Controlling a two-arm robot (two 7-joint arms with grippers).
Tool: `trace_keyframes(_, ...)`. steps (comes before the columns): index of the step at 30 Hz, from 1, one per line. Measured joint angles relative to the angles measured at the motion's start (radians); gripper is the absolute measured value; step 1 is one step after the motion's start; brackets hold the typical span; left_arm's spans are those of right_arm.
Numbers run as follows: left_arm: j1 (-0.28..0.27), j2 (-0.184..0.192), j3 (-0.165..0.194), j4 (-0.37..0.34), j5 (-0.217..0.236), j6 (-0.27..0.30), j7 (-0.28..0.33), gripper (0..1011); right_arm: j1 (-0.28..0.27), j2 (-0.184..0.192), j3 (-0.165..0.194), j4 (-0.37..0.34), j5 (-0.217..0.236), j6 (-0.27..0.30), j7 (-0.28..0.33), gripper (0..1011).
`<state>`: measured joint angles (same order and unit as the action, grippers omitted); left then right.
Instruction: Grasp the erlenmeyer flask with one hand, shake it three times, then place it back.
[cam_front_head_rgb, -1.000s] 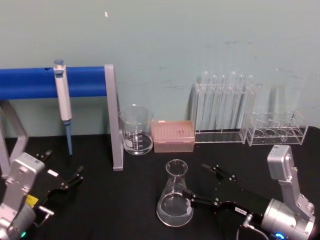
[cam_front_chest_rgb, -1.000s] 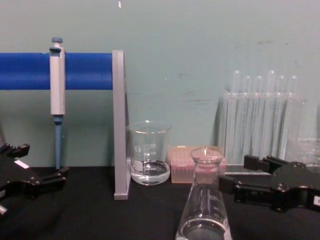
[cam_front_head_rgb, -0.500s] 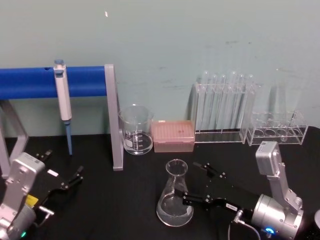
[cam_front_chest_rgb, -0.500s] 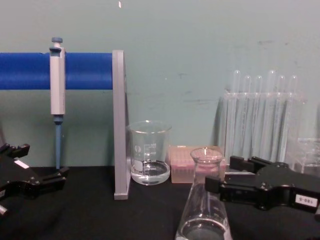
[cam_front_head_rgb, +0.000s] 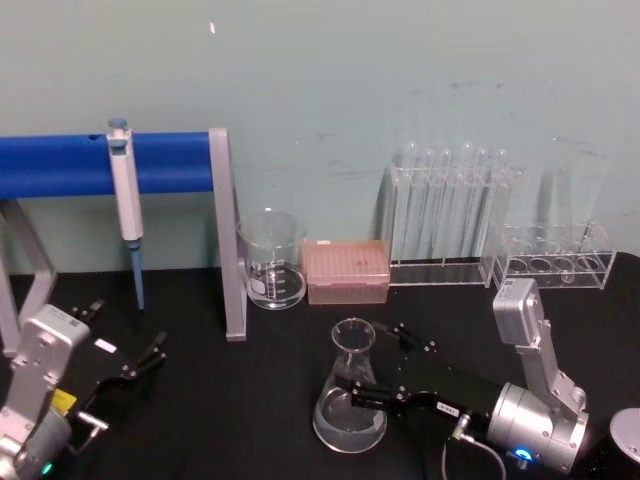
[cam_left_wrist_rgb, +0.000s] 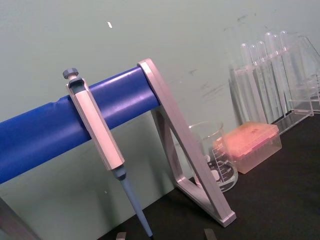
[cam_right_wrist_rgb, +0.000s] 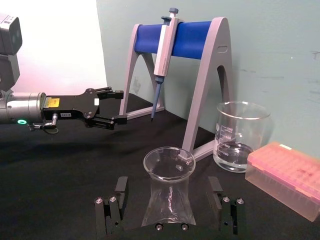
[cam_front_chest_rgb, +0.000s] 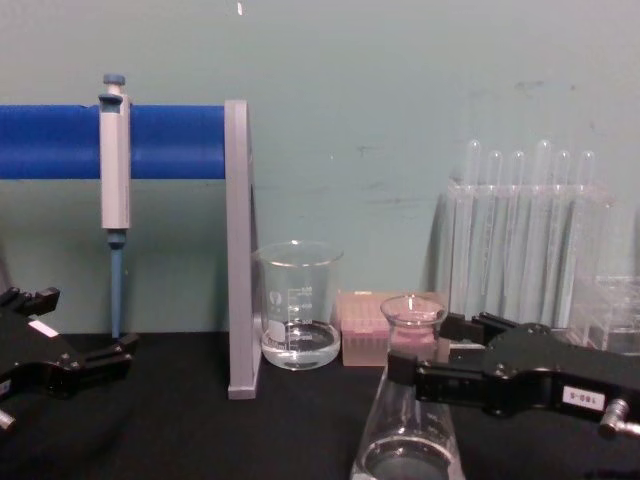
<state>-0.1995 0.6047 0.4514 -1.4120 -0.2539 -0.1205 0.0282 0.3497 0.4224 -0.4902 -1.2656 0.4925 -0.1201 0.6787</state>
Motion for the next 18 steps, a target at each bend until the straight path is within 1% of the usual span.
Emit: trace_keyframes(18, 0.0, 0.0, 0.0, 0.0, 0.0, 0.0, 0.0, 1001, 0.034, -0.025, -0.016, 0.046, -0.009, -0.005, 0.005, 1000)
